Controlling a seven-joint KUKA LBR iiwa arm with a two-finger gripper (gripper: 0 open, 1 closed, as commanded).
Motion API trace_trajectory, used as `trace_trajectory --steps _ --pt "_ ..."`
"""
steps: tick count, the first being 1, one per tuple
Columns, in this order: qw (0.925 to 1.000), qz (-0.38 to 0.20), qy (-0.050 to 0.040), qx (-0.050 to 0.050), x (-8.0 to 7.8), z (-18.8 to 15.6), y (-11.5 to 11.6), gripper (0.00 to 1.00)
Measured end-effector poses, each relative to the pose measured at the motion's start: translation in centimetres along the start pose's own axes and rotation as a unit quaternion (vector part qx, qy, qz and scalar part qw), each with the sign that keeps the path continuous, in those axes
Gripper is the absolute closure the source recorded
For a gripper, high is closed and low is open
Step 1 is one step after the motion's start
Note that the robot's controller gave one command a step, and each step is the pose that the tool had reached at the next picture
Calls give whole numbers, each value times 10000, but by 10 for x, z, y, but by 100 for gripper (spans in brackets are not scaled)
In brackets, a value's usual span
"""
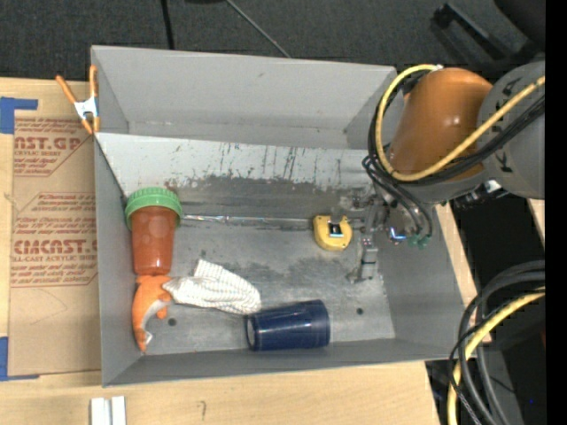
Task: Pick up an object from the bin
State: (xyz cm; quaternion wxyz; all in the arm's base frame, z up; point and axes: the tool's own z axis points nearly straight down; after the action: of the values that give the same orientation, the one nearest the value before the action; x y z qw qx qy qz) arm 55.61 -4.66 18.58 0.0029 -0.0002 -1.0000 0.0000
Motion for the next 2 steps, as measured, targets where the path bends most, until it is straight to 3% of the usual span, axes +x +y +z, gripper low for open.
trace_trajectory --steps 1,2 --pt "10000 -4 -39 3 -1 -5 0 0" --pt "9999 -107 -83 11 -7 38 43 0"
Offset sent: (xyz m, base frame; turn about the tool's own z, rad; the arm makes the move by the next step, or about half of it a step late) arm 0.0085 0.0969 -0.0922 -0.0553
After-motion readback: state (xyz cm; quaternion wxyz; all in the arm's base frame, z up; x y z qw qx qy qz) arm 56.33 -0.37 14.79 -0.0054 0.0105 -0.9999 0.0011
